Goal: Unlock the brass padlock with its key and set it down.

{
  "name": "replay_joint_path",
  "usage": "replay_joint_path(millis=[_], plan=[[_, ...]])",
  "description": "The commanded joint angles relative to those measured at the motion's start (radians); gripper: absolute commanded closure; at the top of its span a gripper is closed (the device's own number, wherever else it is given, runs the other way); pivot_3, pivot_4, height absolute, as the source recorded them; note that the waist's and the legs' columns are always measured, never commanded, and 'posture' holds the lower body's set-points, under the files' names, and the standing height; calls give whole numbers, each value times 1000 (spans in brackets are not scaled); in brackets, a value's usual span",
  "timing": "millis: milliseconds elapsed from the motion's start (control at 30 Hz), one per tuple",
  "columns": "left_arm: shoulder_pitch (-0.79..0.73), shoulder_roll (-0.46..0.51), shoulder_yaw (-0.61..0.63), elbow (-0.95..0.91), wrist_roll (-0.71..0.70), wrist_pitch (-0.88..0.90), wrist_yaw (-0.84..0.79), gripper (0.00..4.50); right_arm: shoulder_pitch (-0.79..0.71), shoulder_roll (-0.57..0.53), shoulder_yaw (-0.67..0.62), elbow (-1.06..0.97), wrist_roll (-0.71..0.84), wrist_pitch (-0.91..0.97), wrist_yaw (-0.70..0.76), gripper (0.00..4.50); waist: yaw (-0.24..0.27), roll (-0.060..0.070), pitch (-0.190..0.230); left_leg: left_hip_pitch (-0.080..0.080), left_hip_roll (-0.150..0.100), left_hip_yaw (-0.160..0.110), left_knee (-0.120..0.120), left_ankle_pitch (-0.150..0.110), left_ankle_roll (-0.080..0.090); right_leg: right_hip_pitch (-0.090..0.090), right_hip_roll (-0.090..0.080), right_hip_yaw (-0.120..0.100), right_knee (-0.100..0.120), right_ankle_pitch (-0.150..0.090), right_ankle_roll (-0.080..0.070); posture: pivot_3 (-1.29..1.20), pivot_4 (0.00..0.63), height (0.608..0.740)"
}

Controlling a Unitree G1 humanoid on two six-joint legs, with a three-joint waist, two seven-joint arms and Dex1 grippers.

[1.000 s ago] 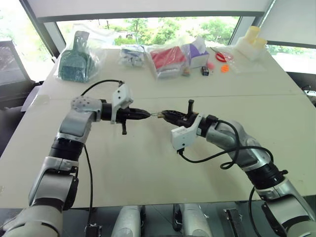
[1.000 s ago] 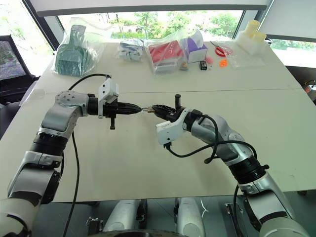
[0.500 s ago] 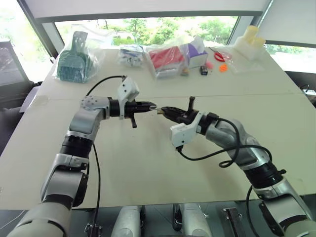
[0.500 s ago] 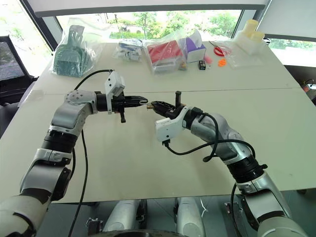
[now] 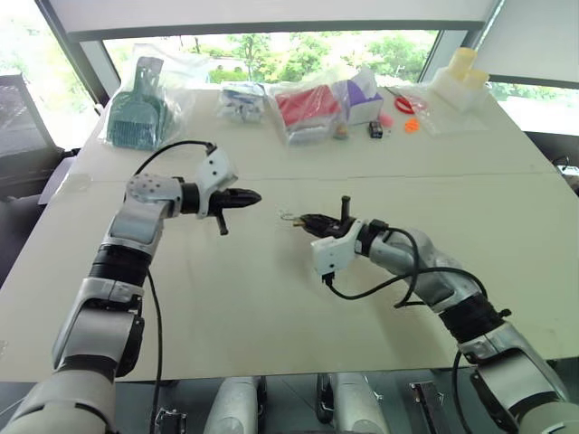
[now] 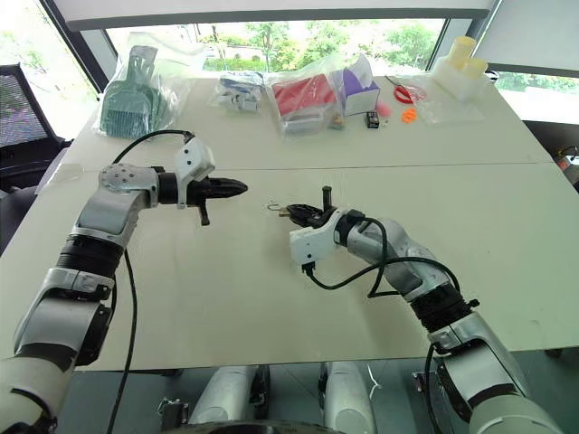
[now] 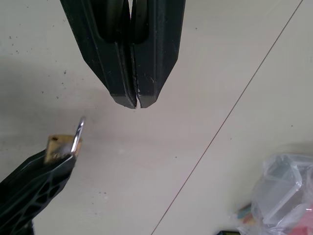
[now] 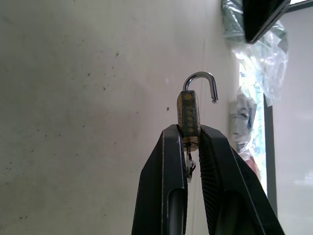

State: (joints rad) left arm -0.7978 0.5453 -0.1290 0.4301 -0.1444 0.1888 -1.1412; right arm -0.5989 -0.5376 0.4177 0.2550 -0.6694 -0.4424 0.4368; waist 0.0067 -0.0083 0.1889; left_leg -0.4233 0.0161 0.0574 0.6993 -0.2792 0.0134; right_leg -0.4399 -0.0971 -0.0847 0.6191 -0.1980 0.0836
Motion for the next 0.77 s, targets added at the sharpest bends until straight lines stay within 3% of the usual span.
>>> replay_joint_path(millis=[33,267,333,500,633,767], plan=[[33,0,38,-104,-52,45,7,4453,-54,13,10,65,-23,-39,-56,4500,-3,0,0,0,0,0,0,0,0,0,0,0,0,0,0,0,150,740],[125,7,57,-262,-118,164,33,4500,-44,-13,14,44,13,-61,0,1287,-3,0,0,0,0,-1,0,0,-1,0,0,0,0,0,0,0,150,740],[141,8,64,-288,-132,187,41,4500,-25,-42,-2,-3,53,-46,59,65,0,0,0,0,0,-2,0,0,-1,0,0,0,0,0,0,0,150,740],[176,23,73,-340,-157,221,51,4500,29,-81,-90,-151,253,129,250,20,4,0,0,0,0,-3,0,0,0,1,0,0,0,0,0,0,150,740],[225,49,78,-393,-170,240,55,4500,102,-105,-202,-374,533,535,485,20,4,0,0,1,1,-4,0,0,0,1,0,0,0,0,0,0,150,740],[263,68,89,-436,-192,258,55,4500,140,-150,-253,-519,658,818,582,20,6,0,0,2,1,-4,0,0,0,2,0,0,0,0,0,0,150,740]])
